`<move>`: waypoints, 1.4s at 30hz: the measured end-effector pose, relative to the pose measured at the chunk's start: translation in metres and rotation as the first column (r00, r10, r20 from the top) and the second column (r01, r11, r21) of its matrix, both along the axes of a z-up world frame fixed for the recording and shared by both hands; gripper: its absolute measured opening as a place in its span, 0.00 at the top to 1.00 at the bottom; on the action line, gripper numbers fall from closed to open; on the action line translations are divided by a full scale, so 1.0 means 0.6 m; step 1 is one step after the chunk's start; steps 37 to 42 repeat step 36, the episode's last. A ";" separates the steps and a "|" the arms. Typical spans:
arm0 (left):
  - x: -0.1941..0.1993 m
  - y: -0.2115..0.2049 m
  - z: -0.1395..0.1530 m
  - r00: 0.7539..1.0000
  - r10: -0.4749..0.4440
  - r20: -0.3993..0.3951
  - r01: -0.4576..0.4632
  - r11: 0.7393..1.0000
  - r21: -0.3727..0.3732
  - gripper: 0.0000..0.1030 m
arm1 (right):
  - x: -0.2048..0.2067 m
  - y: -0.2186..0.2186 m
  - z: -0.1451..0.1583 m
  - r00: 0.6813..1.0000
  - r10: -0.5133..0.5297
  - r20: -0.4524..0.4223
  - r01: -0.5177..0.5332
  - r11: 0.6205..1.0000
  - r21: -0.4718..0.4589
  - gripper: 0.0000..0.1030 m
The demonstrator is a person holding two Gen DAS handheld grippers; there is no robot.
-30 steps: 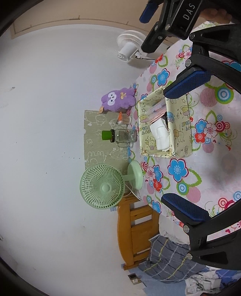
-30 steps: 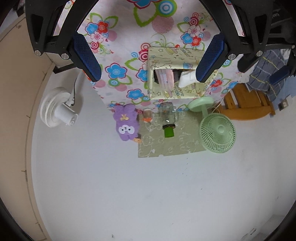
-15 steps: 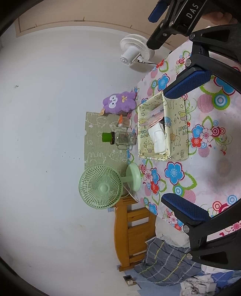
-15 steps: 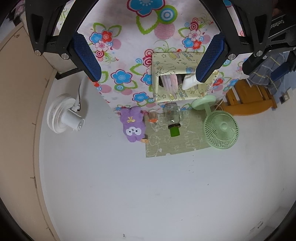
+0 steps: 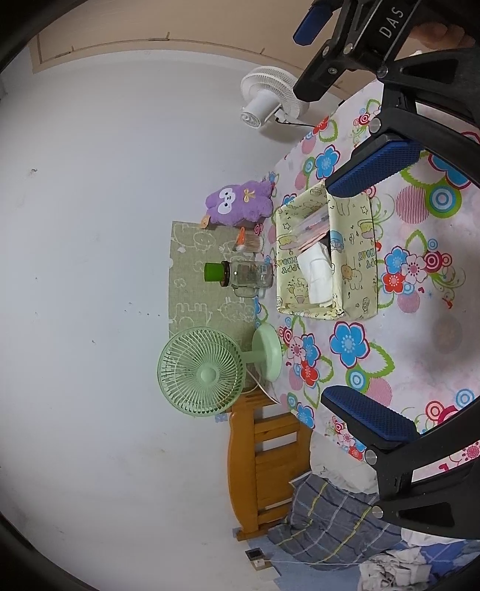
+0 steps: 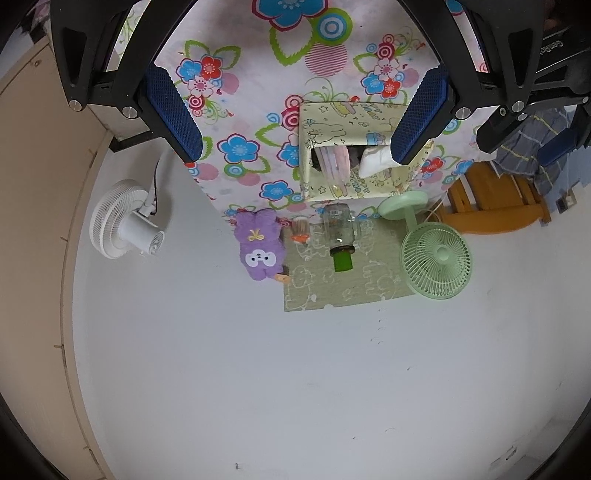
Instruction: Organize soft objects
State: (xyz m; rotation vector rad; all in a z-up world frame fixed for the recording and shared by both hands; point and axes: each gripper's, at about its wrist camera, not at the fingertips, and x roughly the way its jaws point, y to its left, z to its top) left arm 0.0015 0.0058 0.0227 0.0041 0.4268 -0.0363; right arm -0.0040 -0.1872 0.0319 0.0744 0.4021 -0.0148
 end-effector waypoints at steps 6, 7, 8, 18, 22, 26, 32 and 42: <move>0.002 0.001 -0.001 1.000 -0.001 -0.002 0.001 1.000 -0.004 0.00 | 0.003 0.002 -0.002 1.000 0.001 -0.005 -0.001 1.000 -0.001 0.00; 0.002 0.001 -0.001 1.000 -0.001 -0.001 0.001 1.000 -0.003 0.00 | 0.003 0.001 -0.001 1.000 0.001 -0.004 -0.001 1.000 -0.002 0.00; 0.002 0.001 -0.001 1.000 -0.002 -0.001 0.002 1.000 -0.003 0.00 | 0.003 0.001 -0.001 1.000 0.001 -0.004 -0.001 1.000 -0.001 0.00; 0.003 0.002 -0.001 1.000 -0.003 -0.001 0.003 1.000 -0.003 0.00 | 0.004 0.002 -0.002 1.000 0.001 -0.006 -0.001 1.000 0.000 0.00; 0.003 0.003 -0.001 1.000 -0.003 -0.002 0.003 1.000 -0.003 0.00 | 0.004 0.002 -0.002 1.000 0.001 -0.006 -0.001 1.000 -0.001 0.00; 0.005 0.003 -0.003 1.000 -0.001 -0.005 0.001 1.000 -0.005 0.00 | 0.005 0.002 -0.003 1.000 0.001 -0.009 -0.001 1.000 -0.001 0.00; 0.007 0.004 -0.004 1.000 0.001 -0.009 -0.001 1.000 -0.008 0.00 | 0.007 0.002 -0.006 1.000 -0.001 -0.012 0.001 1.000 -0.001 0.00; 0.010 0.003 -0.007 1.000 0.000 -0.014 0.000 1.000 -0.008 0.00 | 0.009 0.000 -0.011 1.000 -0.001 -0.018 0.001 1.000 0.000 0.00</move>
